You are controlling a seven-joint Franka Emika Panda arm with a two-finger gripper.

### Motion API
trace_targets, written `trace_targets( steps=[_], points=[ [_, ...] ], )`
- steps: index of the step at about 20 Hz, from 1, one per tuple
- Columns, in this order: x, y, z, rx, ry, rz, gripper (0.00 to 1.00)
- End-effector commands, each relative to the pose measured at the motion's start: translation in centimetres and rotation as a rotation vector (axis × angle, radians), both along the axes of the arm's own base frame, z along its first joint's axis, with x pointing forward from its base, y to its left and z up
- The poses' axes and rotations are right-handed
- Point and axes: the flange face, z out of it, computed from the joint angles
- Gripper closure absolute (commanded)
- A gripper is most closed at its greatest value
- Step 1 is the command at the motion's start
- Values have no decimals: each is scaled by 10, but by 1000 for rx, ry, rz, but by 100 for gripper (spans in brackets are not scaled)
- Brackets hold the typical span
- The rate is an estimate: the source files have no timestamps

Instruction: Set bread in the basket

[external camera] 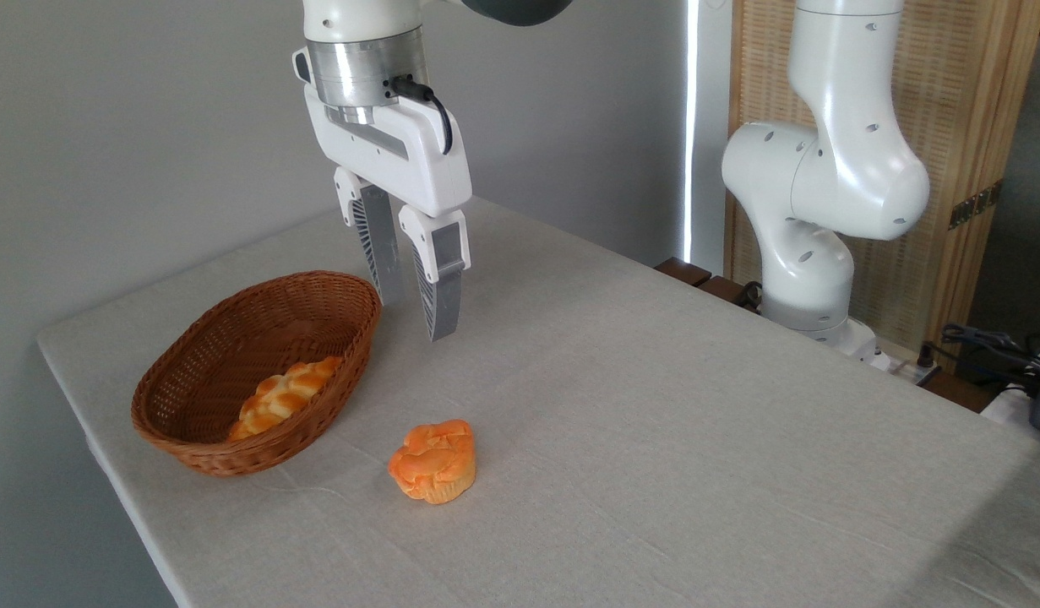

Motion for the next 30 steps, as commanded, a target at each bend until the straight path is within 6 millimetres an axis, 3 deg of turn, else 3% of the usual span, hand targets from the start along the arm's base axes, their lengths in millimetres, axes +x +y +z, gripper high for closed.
trace_targets(
  steps=[1,25,30],
  points=[
    [2,2,-1,0,13,23,0],
    [1,-3,1,-3,11,19,0],
    [-1,-12,-4,1,27,22,0]
  ],
)
